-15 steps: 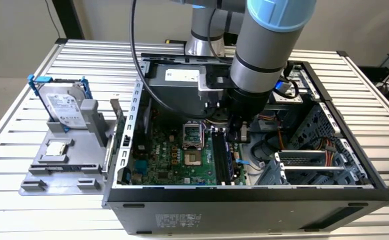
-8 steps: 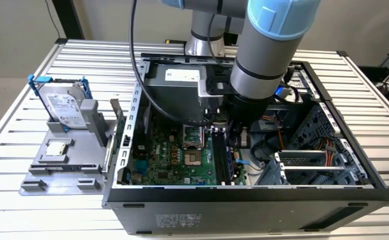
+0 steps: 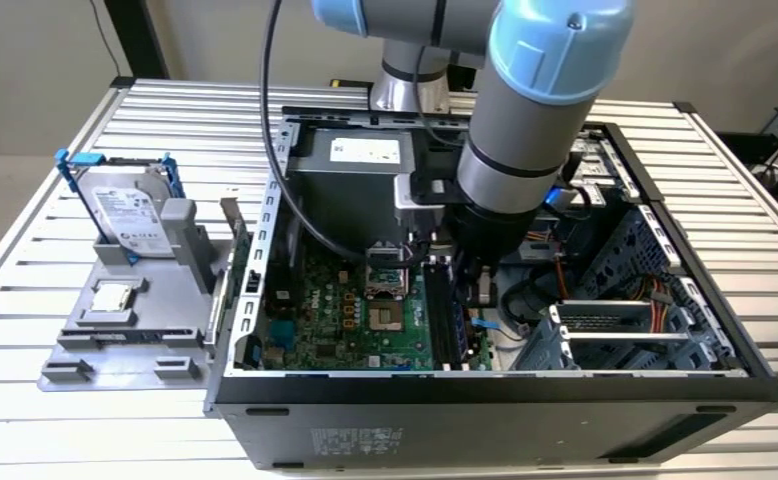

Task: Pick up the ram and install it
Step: 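Press down the ram until it locks into place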

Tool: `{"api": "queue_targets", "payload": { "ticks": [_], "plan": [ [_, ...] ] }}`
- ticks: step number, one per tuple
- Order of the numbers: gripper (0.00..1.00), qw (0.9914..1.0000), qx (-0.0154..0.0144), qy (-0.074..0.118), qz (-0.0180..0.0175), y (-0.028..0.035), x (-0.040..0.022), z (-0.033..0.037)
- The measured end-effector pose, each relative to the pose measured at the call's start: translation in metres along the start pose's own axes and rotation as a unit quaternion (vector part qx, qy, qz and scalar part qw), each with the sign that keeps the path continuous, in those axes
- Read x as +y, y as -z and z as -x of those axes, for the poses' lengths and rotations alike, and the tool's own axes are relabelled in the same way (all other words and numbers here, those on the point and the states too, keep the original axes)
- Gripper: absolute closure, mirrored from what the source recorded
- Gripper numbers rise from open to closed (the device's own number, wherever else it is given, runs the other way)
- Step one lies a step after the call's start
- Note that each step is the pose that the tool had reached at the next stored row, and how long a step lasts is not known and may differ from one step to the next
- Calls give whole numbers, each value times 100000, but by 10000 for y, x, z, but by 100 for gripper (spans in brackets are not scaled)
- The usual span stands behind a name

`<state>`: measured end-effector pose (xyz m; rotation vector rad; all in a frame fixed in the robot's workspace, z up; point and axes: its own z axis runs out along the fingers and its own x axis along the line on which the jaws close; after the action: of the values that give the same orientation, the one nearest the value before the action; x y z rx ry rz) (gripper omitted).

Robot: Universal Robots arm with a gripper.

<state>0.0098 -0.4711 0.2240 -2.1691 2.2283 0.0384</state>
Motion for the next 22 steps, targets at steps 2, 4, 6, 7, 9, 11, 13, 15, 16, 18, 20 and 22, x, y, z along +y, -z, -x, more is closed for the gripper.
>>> {"api": "queue_targets", "payload": {
  "ticks": [2,4,6,7,9,11,13,15,16,18,20,22],
  "plan": [
    [100,100000,35,3,7,-32,0,-2],
    [100,100000,57,3,12,-63,0,-4],
    [100,100000,73,2,13,-56,-1,0],
    [100,100000,-21,-4,-9,-40,-1,1],
    [100,100000,-169,-1,-36,-1,-1,6],
    [100,100000,-37,-2,-12,67,-1,4],
    [100,100000,-2,0,-15,132,-1,6],
    [100,100000,82,3,-15,165,-1,8],
    [100,100000,144,7,-18,179,-2,8],
    [100,100000,243,5,-17,217,-2,10],
    [100,99999,373,3,-22,270,-2,12],
    [100,99999,537,6,-26,340,-2,14]
  ]
}}
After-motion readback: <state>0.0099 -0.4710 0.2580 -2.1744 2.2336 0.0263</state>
